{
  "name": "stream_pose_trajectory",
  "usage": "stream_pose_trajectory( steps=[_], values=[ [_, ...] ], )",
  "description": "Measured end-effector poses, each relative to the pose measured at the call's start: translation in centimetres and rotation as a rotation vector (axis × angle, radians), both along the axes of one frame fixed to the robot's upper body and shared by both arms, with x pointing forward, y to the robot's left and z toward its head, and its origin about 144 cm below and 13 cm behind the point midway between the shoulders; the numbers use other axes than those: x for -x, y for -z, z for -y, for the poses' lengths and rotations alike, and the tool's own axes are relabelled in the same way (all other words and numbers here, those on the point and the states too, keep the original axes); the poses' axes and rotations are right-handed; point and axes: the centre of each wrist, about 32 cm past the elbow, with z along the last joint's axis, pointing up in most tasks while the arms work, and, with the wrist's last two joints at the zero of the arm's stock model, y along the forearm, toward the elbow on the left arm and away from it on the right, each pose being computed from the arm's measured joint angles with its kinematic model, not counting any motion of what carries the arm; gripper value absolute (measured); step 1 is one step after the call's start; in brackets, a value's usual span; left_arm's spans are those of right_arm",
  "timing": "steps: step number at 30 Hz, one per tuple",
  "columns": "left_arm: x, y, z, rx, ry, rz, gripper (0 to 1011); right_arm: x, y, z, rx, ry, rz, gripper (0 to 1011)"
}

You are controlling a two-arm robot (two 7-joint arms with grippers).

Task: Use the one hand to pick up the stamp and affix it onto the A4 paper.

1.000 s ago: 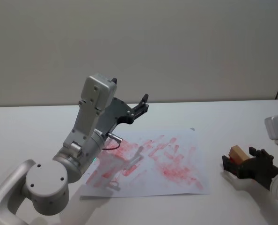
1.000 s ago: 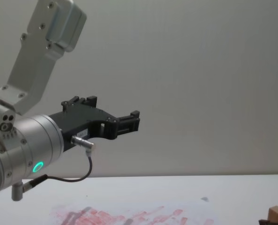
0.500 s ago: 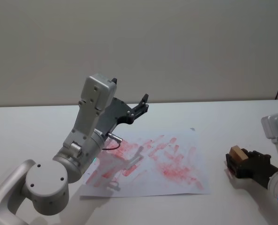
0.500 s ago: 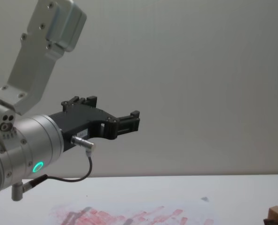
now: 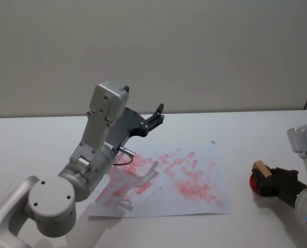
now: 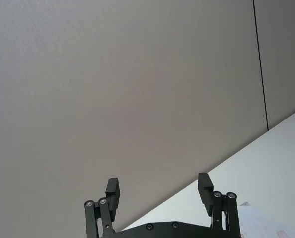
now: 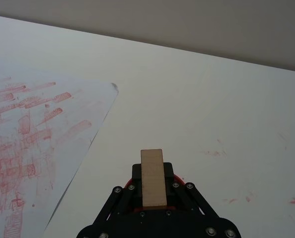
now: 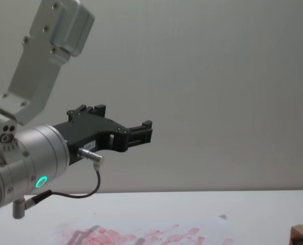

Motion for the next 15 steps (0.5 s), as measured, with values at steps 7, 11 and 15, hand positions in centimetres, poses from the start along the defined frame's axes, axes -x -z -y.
stream_pose_trajectory(
  steps=[7,11,15],
  values=[
    [0.0,0.0,0.0,0.0,0.0,0.0,1001,0.0,-0.2,0.0,0.007,-0.01,0.017,218],
    [0.0,0.0,0.0,0.0,0.0,0.0,1001,-0.1,-0.7,-0.1,0.01,-0.035,0.055,218],
    [0.0,0.0,0.0,0.0,0.0,0.0,1001,-0.4,-1.2,-0.2,0.007,-0.059,0.085,218]
  ],
)
